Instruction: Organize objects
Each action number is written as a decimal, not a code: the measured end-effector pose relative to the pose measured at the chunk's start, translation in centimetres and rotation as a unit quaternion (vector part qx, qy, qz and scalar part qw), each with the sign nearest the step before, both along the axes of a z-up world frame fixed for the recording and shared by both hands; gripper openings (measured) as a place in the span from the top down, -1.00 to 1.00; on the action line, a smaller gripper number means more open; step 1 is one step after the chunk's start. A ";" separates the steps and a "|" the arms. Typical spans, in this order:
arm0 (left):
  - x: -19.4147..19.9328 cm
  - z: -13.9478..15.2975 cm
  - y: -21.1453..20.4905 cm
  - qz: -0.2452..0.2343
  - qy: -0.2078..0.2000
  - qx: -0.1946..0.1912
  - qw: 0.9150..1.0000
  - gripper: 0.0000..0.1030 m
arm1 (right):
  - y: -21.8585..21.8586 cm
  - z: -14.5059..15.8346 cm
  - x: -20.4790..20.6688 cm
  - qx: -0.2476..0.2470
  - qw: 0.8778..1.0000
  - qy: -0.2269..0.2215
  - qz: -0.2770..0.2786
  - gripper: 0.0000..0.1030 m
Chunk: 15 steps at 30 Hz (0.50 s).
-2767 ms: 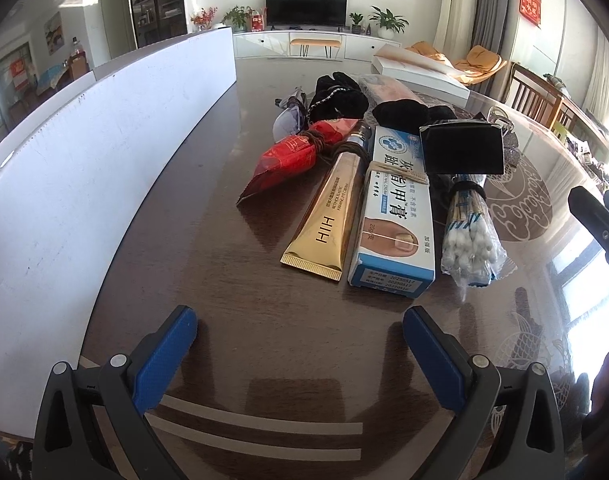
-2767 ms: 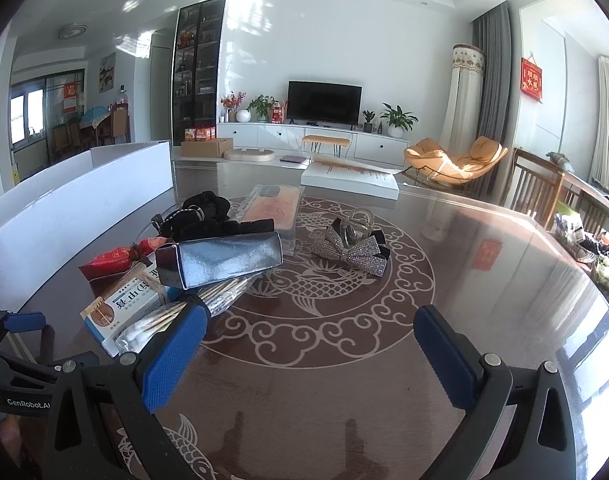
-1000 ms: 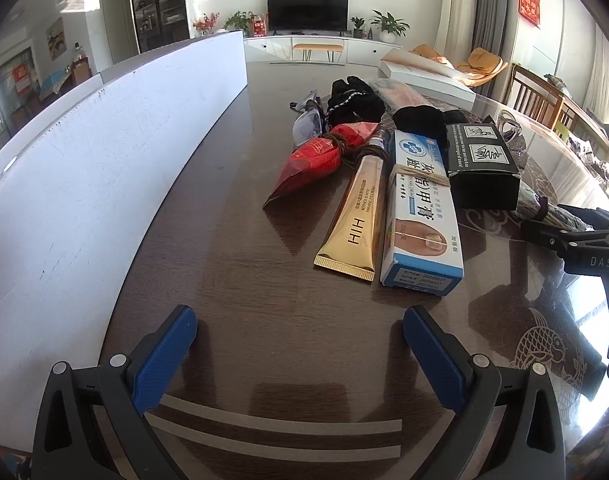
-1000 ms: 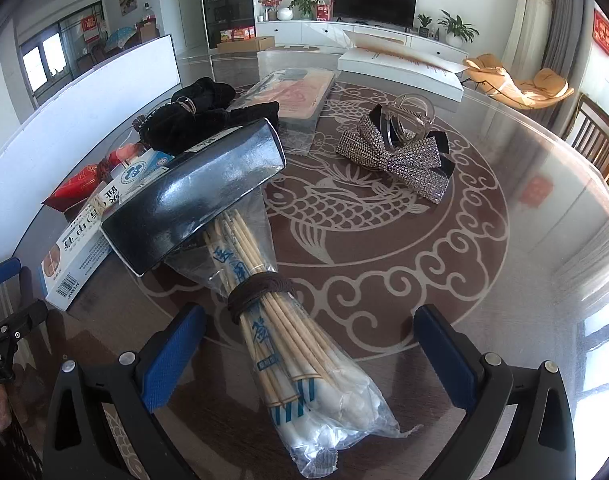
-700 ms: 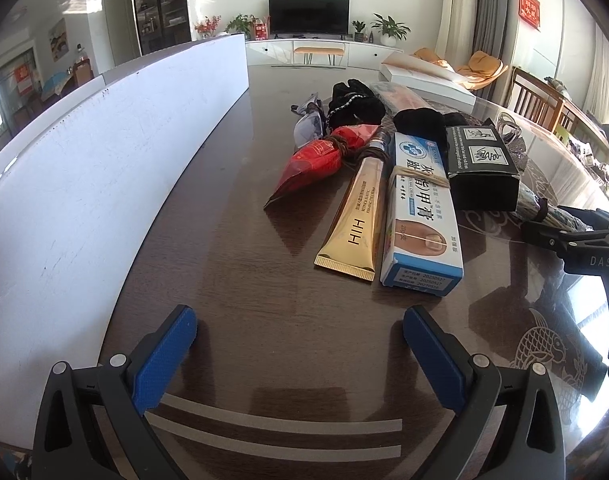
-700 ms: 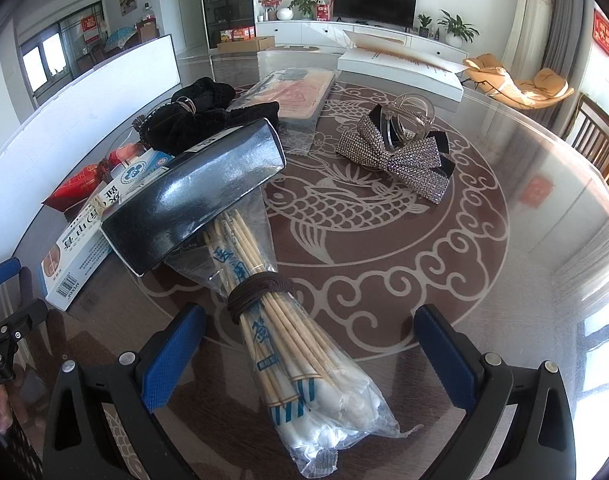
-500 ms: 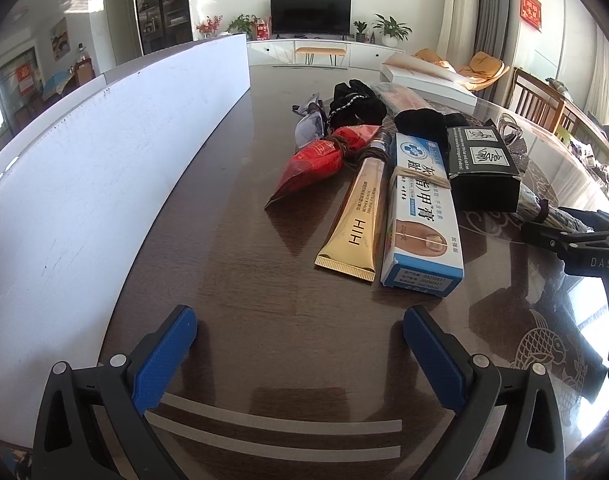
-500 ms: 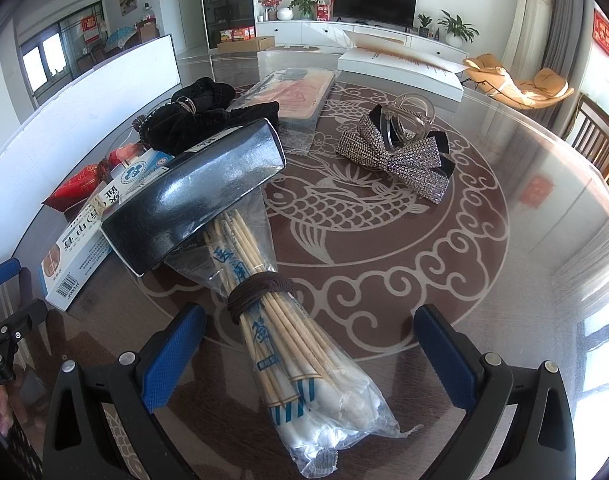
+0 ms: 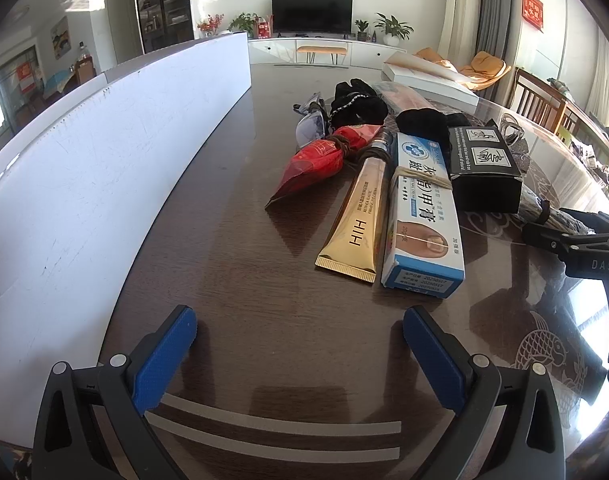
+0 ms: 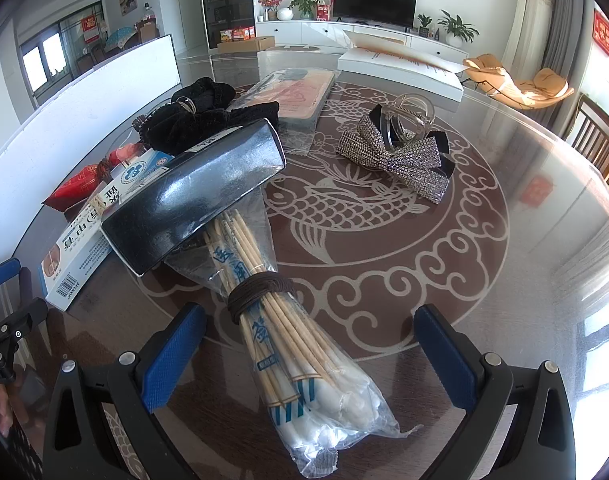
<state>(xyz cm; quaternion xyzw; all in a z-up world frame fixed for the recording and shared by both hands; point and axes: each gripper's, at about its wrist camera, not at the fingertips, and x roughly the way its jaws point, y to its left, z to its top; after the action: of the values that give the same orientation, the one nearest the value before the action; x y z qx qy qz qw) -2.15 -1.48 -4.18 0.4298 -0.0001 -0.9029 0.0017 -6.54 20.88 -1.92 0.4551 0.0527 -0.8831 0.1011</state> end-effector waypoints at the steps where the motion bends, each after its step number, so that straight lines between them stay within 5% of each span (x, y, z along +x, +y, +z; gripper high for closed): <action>1: 0.0 0.0 0.0 0.000 0.000 0.000 1.000 -1.00 | 0.0 0.0 0.0 0.000 1.000 0.000 0.000 -1.00; 15: 0.0 0.0 0.1 0.001 -0.002 -0.001 1.000 -1.00 | 0.0 0.0 0.0 0.000 1.000 0.000 0.000 -1.00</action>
<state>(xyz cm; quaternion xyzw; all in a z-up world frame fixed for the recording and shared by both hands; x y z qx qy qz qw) -2.16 -1.42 -4.14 0.4318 -0.0006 -0.9020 0.0032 -6.54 20.90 -1.94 0.4550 0.0526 -0.8832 0.1012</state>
